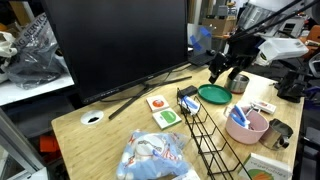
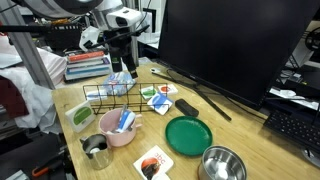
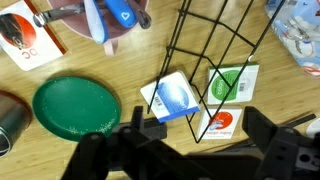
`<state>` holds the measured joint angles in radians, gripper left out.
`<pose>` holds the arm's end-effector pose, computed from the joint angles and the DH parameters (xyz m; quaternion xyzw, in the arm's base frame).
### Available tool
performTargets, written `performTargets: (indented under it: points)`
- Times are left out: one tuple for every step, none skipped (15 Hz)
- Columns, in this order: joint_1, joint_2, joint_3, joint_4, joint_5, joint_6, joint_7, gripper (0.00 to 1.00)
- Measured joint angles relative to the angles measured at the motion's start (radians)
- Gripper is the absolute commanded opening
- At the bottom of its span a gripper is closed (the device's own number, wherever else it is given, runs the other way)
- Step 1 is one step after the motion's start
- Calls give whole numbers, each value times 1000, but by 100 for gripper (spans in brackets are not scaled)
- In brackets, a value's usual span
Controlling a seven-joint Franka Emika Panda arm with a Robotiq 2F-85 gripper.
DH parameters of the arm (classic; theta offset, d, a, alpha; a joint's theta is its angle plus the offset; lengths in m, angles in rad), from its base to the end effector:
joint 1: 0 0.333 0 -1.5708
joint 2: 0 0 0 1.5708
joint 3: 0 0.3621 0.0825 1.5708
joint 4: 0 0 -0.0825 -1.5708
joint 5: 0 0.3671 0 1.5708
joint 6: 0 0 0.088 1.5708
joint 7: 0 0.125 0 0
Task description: Move a blue book from the tray to the desk
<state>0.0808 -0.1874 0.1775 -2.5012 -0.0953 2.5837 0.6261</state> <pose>0.4424 0.1192 0.4181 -0.9796 0.1442 -0.1396 0.0143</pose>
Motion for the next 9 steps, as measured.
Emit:
performTargets:
  points:
    - [2, -10, 0, -12, 8, -2, 2, 100]
    - [5, -22, 1, -25, 13, -3, 2, 100]
    - [6, -30, 1, -32, 15, -3, 2, 100]
    - [6, -36, 1, -36, 16, -3, 2, 100]
    - [6, -39, 1, -38, 16, -3, 2, 100]
    - [6, -40, 1, -39, 16, -3, 2, 100]
    - [6, -40, 1, -39, 16, -3, 2, 100]
    - [6, -40, 1, -39, 16, -3, 2, 100]
    - [6, -40, 1, -39, 16, -3, 2, 100]
